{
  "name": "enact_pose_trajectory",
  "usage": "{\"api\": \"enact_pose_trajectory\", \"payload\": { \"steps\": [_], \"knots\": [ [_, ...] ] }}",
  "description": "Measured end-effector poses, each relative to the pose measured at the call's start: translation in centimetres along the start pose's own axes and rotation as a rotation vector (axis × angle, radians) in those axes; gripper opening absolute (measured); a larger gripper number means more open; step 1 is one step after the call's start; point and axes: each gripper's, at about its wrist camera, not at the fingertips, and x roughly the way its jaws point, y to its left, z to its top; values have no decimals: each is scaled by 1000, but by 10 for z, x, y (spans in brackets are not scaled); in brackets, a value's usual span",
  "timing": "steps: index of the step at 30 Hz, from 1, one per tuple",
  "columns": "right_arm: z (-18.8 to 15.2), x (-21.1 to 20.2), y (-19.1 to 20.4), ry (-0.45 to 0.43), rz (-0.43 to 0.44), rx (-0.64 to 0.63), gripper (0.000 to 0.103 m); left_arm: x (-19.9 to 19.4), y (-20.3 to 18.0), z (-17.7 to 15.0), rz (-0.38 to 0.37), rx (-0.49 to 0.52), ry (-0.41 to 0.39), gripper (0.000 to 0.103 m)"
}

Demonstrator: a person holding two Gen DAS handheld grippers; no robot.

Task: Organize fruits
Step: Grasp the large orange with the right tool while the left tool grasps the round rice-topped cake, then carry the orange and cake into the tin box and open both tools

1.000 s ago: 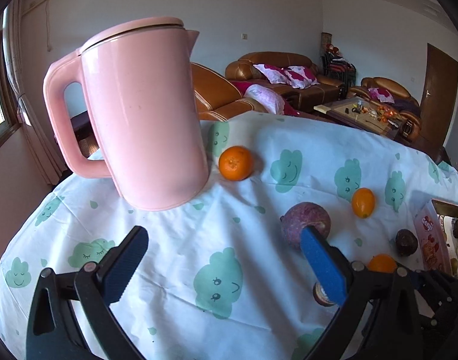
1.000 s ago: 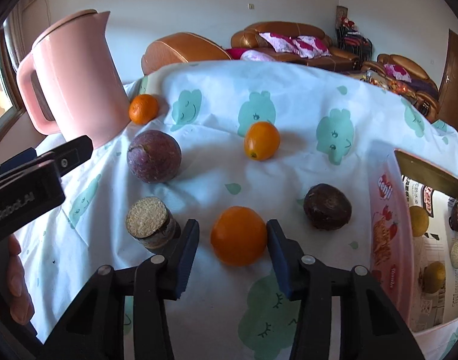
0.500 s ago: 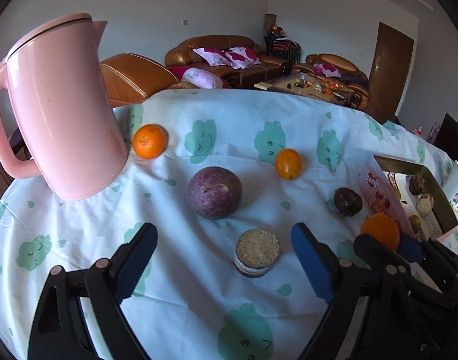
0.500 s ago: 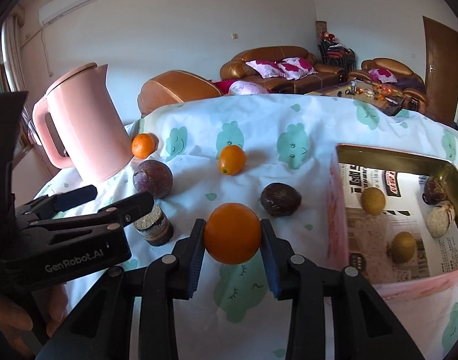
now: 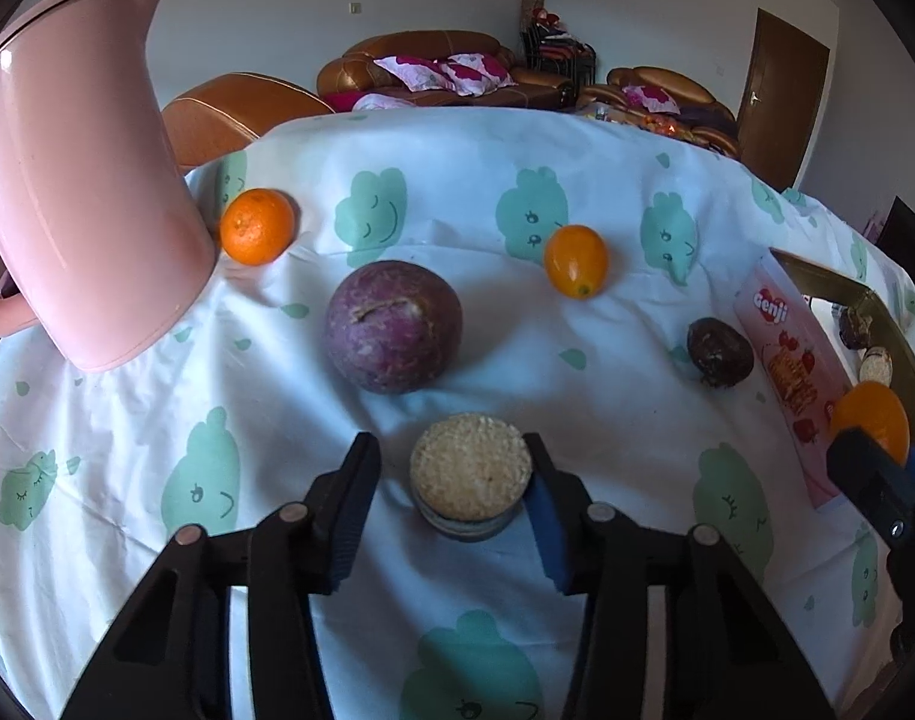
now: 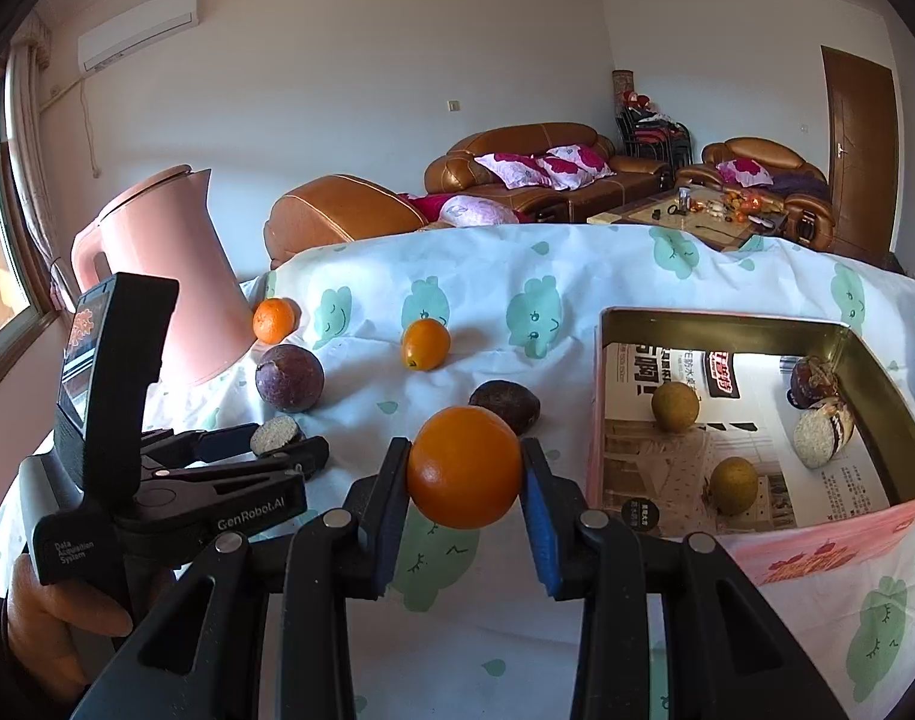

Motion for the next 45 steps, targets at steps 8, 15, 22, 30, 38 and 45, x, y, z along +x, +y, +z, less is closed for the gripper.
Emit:
{"api": "enact_pose_trajectory", "payload": {
  "steps": [8, 15, 22, 30, 38, 45],
  "knots": [
    [1, -7, -7, -25, 4, 14, 38, -11, 7, -1, -6, -60, -53, 36],
    [10, -18, -18, -87, -39, -12, 38, -37, 0, -3, 16, -100, -205, 36],
    [21, -38, -53, -164, -105, 0, 38, -52, -33, 2, -16, -59, -285, 36],
    [27, -51, -116, -178, -199, 54, 37, -53, -96, 14, -92, 30, -308, 36],
    [24, -52, -162, -126, -250, 71, 38, -41, -172, 18, -149, 132, -275, 36],
    [18, -32, -176, -30, -243, 49, 38, -20, -213, 18, -122, 187, -209, 36]
  ]
}}
